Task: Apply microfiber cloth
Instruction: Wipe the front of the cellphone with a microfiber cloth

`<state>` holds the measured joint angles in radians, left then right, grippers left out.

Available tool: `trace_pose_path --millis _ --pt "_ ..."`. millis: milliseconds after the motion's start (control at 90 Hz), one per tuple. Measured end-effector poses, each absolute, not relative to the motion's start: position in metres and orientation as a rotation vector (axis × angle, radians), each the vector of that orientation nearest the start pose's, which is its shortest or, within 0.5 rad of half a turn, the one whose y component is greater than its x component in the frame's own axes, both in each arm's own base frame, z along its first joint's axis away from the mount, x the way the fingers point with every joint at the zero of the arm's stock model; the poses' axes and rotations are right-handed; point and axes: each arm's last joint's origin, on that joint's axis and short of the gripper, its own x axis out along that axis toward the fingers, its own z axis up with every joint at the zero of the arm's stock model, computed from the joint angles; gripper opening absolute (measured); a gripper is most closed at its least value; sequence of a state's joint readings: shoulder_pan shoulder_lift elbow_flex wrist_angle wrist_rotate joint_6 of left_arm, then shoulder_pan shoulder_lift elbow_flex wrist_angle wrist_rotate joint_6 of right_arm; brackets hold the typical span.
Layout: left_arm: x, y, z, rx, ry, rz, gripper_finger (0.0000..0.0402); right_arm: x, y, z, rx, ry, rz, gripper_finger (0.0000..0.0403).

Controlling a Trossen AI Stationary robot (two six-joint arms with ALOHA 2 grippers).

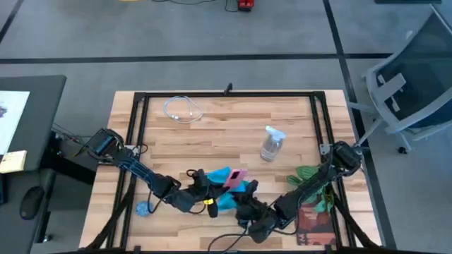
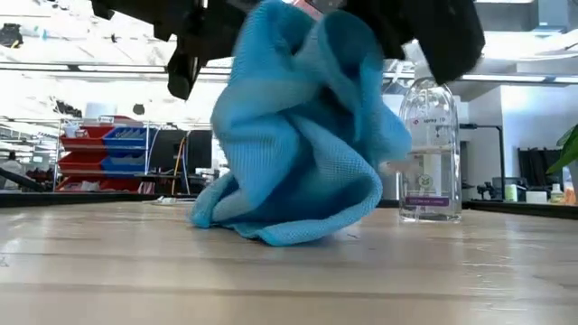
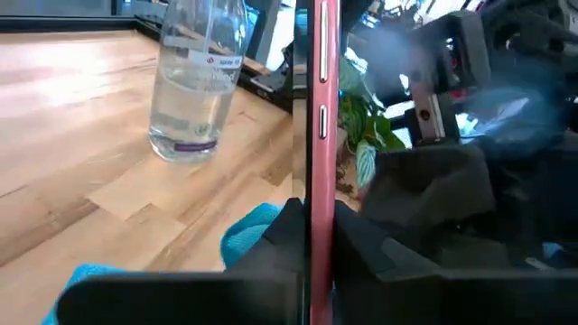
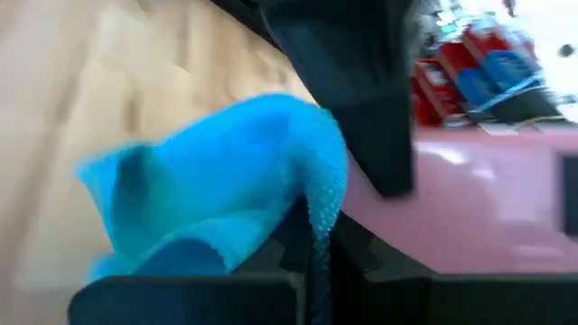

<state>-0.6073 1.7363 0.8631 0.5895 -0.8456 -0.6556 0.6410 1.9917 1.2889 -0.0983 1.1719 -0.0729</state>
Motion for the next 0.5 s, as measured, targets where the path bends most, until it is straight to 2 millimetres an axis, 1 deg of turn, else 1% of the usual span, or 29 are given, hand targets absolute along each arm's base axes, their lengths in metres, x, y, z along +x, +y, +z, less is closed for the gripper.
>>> trace_pose_path --millis 122,289,378,422,500 --pt "0.299 -0.184 0.191 -0.470 0.120 0.291 0.0010 0.334 0.217 0.190 -0.712 0.506 -0.571 0.0000" --pt "0.298 -0.186 0.193 -0.492 0.119 0.268 0.0010 0.327 0.207 0.222 -0.689 0.445 -0.667 0.0000" --pt "0.298 -0.186 0.193 -0.492 0.127 0.257 0.0010 0.325 0.200 0.236 -0.676 0.422 -0.719 0.0000" --pt "0.298 -0.187 0.193 -0.490 0.130 0.256 0.0010 0.326 0.198 0.239 -0.662 0.416 -0.723 0.0000" --pt "0.298 -0.187 0.192 -0.482 0.136 0.254 0.0010 0.326 0.198 0.238 -0.653 0.420 -0.707 0.0000"
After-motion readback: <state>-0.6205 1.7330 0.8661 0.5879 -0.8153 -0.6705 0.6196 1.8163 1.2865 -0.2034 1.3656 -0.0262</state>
